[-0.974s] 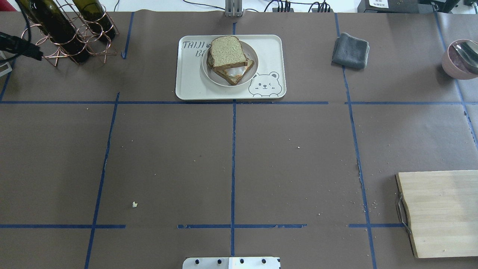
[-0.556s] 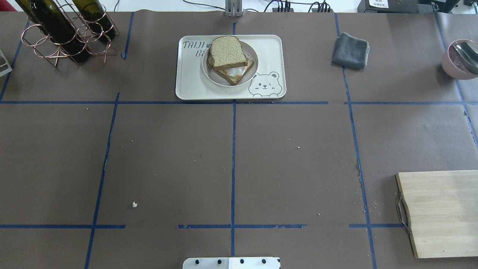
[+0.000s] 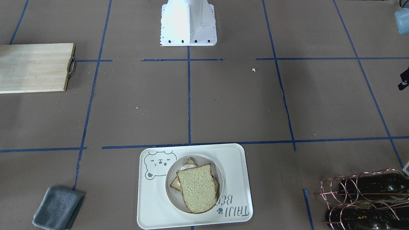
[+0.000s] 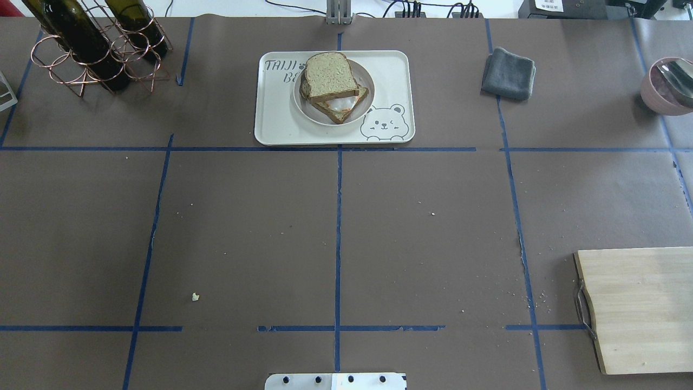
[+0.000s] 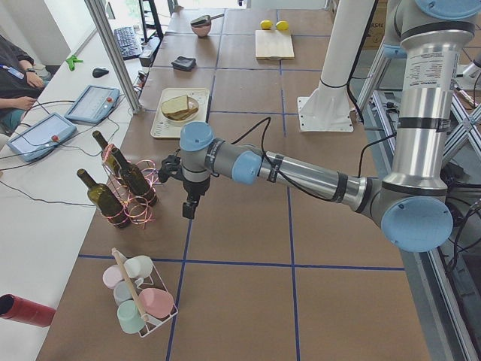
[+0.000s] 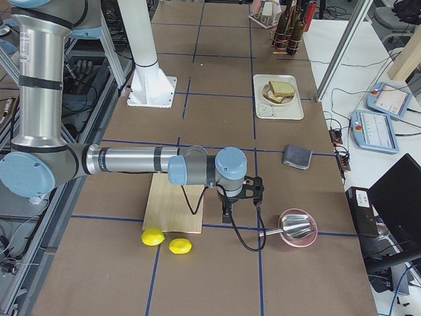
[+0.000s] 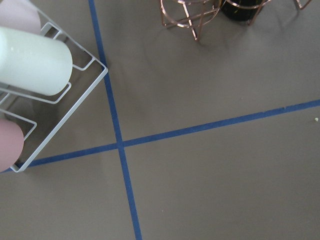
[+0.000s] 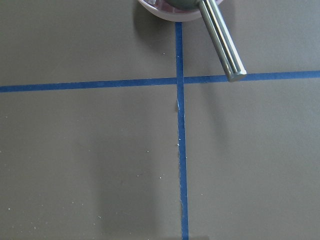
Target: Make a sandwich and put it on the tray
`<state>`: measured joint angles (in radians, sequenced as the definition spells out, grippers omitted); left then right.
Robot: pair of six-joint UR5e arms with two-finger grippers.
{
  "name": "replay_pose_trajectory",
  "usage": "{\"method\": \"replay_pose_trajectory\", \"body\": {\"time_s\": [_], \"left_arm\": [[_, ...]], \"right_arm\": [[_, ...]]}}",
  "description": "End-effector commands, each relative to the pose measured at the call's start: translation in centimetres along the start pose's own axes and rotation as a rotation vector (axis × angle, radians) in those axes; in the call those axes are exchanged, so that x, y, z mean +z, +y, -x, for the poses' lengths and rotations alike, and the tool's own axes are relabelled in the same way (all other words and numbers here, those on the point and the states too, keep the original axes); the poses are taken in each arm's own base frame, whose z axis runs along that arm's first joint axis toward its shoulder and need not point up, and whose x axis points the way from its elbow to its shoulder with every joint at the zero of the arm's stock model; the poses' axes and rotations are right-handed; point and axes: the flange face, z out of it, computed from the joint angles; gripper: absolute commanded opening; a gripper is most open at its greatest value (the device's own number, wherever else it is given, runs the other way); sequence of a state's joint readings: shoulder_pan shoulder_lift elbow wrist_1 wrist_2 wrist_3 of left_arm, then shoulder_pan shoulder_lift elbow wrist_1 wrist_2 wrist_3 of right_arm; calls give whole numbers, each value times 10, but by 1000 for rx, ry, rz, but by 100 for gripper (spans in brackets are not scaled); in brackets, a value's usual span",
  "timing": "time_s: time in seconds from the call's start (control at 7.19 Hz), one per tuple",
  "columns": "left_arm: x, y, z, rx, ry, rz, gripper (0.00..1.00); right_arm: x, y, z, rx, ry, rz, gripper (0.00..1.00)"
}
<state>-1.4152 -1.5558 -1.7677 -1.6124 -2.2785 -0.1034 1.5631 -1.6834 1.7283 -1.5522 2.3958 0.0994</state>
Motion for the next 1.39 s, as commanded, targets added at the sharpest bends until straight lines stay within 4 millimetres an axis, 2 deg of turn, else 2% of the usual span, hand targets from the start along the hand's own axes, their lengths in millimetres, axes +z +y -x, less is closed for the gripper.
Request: {"method": "replay_pose_trajectory", "body": {"time_s": [0.0,0.28,0.56,0.7,1.25], "left_arm": [[0,8,16,-74,-4,51,100],[-4,14,36,-109,-9,46,100],[1,21,70,-24,-9,58,100],[2,23,75,10,-8,59,100],[7,29,79,1,33,65,100]], "right_arm": [[0,-1,0,0,1,-1,100],[1,0,-1,5,-4,5,100],[3,2,-3,10,-5,9,100],[8,10,-10,14,-3,20,100],[9,12,-11,13,-3,21,100]]}}
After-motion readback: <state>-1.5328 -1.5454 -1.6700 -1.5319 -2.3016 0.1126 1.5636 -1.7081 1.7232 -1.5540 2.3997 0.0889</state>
